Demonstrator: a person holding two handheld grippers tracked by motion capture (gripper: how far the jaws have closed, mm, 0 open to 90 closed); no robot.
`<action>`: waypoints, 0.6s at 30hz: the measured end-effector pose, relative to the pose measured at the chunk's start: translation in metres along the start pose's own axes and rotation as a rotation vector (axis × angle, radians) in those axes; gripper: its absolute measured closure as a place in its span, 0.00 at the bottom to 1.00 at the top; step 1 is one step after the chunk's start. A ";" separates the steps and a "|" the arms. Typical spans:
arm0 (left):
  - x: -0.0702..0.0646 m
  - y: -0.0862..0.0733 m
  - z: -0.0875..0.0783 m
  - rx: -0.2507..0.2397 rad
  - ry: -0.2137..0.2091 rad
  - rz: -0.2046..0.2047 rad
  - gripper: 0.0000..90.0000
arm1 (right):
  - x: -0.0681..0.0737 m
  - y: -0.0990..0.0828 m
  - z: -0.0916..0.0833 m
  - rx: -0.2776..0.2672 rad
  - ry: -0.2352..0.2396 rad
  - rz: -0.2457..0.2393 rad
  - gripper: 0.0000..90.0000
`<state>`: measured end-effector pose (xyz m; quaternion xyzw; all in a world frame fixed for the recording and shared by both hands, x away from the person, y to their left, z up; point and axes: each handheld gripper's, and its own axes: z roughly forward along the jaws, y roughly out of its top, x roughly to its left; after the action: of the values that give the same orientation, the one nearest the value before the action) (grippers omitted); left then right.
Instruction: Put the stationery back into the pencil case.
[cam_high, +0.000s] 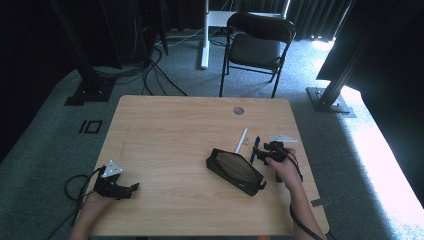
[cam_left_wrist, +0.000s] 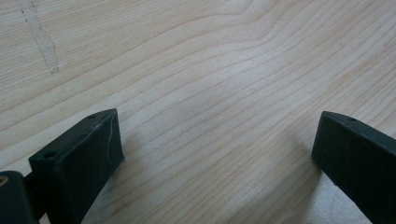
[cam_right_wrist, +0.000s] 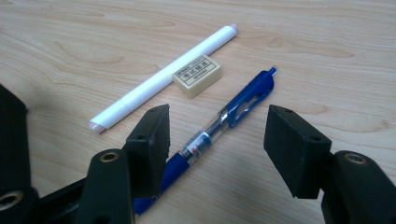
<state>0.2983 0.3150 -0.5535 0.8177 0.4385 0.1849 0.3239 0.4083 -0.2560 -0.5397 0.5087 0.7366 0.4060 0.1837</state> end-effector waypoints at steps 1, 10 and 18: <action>0.000 0.000 0.000 0.000 0.000 0.000 0.02 | 0.001 0.001 0.002 0.004 -0.003 0.003 0.45; 0.000 0.000 0.000 0.000 0.000 0.001 0.02 | 0.008 0.001 0.020 0.071 -0.078 -0.003 0.46; 0.000 0.000 0.000 0.000 0.000 0.001 0.02 | 0.011 0.004 0.024 0.100 -0.121 -0.044 0.53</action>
<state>0.2984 0.3150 -0.5535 0.8179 0.4382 0.1848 0.3238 0.4228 -0.2358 -0.5491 0.5247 0.7545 0.3330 0.2110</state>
